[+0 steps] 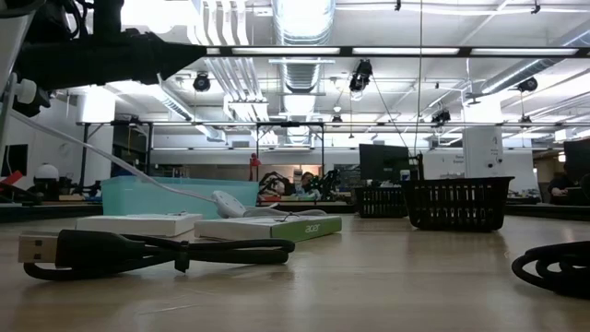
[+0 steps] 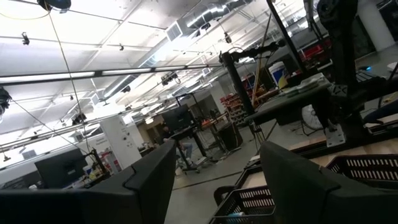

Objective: Pick and place items into bin
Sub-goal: Put the black charger adapter into the top black bin

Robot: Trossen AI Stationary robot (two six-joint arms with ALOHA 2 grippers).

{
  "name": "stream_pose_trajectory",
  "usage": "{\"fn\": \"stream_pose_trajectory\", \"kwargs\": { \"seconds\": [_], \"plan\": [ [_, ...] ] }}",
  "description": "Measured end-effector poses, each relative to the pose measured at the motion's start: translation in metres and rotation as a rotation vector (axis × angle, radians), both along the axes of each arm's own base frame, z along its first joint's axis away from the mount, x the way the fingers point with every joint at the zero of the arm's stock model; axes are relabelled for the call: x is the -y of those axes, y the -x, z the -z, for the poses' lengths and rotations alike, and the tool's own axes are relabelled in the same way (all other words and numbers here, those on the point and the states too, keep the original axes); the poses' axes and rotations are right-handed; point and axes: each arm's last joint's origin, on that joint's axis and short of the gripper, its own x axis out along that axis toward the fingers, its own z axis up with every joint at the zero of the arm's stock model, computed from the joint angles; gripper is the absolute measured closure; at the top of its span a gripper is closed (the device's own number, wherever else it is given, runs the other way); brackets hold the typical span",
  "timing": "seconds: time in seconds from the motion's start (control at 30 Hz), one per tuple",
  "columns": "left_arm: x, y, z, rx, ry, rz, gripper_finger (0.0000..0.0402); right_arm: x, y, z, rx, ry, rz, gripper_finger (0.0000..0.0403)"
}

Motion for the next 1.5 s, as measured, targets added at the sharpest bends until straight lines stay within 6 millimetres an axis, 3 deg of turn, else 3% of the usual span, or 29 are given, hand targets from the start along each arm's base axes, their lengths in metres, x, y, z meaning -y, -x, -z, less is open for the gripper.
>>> {"fn": "stream_pose_trajectory", "kwargs": {
  "seconds": [0.47, 0.9, 1.5],
  "plan": [
    [0.000, 0.000, 0.000, 0.000, 0.000, 0.000, 0.0185, 0.006, 0.008, 0.025, -0.094, 0.027, -0.044, 0.0076],
    [0.000, 0.000, 0.000, 0.000, 0.000, 0.000, 0.0185, 0.012, 0.013, 0.038, -0.126, 0.045, -0.039, 0.0078],
    [0.000, 0.000, 0.000, -0.002, 0.000, 0.000, 0.0185, 0.004, 0.017, 0.047, -0.076, -0.012, -0.062, 0.0078]
  ]
}}
